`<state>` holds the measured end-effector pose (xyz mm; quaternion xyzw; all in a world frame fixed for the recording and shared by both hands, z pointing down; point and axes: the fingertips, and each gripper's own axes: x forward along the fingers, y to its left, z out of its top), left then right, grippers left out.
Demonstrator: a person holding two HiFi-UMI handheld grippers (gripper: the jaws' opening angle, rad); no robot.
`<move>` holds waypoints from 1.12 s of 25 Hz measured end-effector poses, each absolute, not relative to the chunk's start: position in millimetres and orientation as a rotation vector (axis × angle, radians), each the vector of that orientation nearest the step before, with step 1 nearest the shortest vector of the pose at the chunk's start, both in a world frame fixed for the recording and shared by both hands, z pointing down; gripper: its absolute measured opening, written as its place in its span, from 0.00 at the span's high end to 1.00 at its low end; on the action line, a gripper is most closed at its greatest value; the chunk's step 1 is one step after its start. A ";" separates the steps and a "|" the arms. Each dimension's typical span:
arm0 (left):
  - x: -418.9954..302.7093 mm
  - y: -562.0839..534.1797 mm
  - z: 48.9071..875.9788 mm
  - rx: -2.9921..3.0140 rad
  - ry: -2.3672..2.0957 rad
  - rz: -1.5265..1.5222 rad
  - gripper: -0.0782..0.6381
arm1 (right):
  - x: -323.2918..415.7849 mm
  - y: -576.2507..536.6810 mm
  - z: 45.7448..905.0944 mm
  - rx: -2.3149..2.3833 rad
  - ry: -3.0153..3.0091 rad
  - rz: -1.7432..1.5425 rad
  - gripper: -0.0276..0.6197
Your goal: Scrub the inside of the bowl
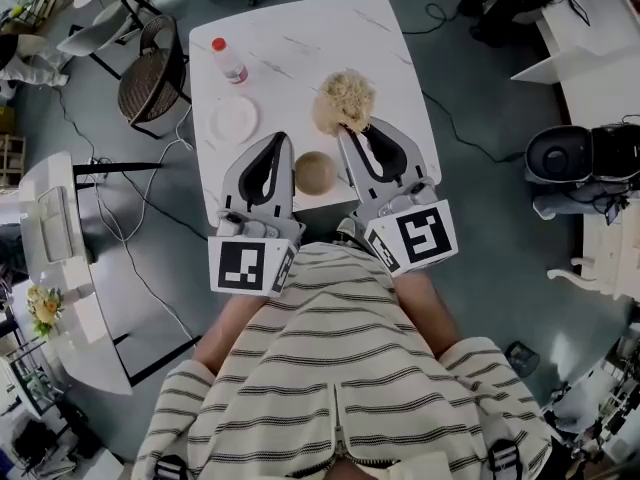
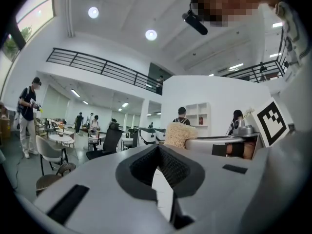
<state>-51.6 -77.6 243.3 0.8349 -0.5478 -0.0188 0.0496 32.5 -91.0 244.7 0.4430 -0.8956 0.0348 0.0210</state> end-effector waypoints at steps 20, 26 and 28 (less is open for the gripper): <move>-55.2 -74.9 241.5 2.552 -1.730 -0.064 0.88 | 17.7 -84.1 240.5 1.359 -2.801 0.016 0.85; -54.5 -69.6 248.4 2.532 -1.700 -0.036 0.88 | 17.4 -80.4 242.5 1.365 -2.797 0.042 0.85; -56.3 -66.8 250.4 2.527 -1.696 -0.030 0.88 | 14.7 -78.5 243.2 1.364 -2.795 0.049 0.85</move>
